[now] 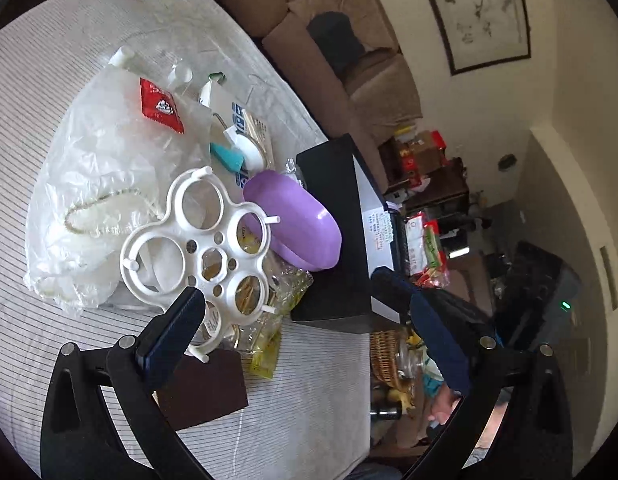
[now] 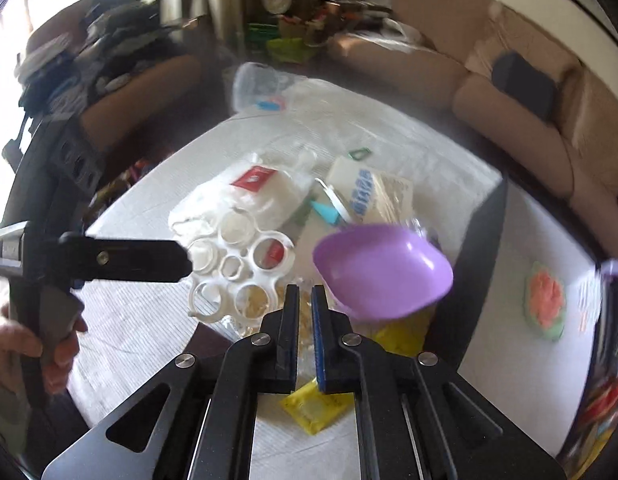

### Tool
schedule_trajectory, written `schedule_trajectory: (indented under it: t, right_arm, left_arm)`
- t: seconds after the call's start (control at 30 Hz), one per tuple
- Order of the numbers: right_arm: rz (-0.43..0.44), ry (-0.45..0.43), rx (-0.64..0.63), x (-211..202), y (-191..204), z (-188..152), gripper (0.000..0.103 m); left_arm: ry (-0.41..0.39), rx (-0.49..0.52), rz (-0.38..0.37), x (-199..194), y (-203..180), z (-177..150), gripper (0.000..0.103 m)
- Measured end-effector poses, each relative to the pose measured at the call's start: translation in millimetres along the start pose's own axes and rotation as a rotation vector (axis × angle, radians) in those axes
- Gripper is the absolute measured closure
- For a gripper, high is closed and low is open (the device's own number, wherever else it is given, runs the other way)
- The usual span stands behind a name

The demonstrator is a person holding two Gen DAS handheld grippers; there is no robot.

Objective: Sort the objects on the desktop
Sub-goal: 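Pass the purple plate from the right gripper into the left gripper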

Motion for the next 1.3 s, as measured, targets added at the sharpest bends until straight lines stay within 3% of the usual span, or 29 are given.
schedule_trajectory:
  t: [0.07, 0.13, 0.2, 0.37, 0.43, 0.53, 0.63, 0.8, 0.9, 1.1, 1.23, 1.27, 1.3]
  right_arm:
    - [0.020, 0.010, 0.134, 3, -18, -7, 0.065]
    - [0.053, -0.001, 0.309, 6, -36, -12, 0.047]
    - [0.061, -0.003, 0.461, 11, -49, -14, 0.043]
    - [-0.029, -0.007, 0.787, 23, -74, -29, 0.029]
    - [-0.044, -0.052, 0.893, 28, -81, -36, 0.029]
    - [-0.127, -0.163, 0.938, 22, -88, -27, 0.025]
    - [-0.160, -0.174, 1.011, 23, -86, -31, 0.025]
    - [-0.185, -0.221, 1.188, 27, -81, -70, 0.024]
    - [-0.144, -0.257, 1.348, 41, -87, -87, 0.024]
    - [-0.112, -0.372, 1.380, 44, -94, -77, 0.026]
    - [-0.047, -0.382, 1.373, 58, -94, -68, 0.044]
    - [-0.049, -0.378, 1.375, 62, -94, -68, 0.067]
    - [-0.041, -0.377, 1.385, 66, -96, -70, 0.076]
  left_arm:
    - [-0.005, -0.008, -0.015, -2, -1, 0, 0.000]
    - [-0.019, 0.003, -0.007, -6, -2, 2, 0.000]
    - [-0.030, 0.007, -0.004, -10, -1, 5, 0.000]
    - [-0.048, -0.016, -0.011, -15, 4, 12, 0.000]
    - [-0.047, -0.014, -0.009, -15, 4, 13, 0.000]
    - [-0.035, -0.002, 0.000, -15, 4, 10, 0.000]
    - [-0.034, 0.009, 0.011, -16, 4, 10, 0.000]
    - [-0.062, -0.009, 0.004, -26, 8, 17, 0.000]
    - [-0.083, -0.015, 0.014, -34, 12, 22, 0.000]
    - [-0.123, -0.052, 0.015, -52, 26, 34, 0.000]
    - [-0.126, -0.064, 0.007, -54, 29, 37, 0.000]
    - [-0.121, -0.062, 0.006, -53, 29, 36, 0.000]
    - [-0.116, -0.060, 0.009, -52, 29, 36, 0.000]
Point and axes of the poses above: each gripper's, at about its wrist camera, not at the fingertips, and x roughly the way its jaws point, y to its left, z to its top, the point moved 9 cm from there along x, roughly the way its jaws point, and after that the axes turned 6 degrees about -y, right-handed, at the moved point
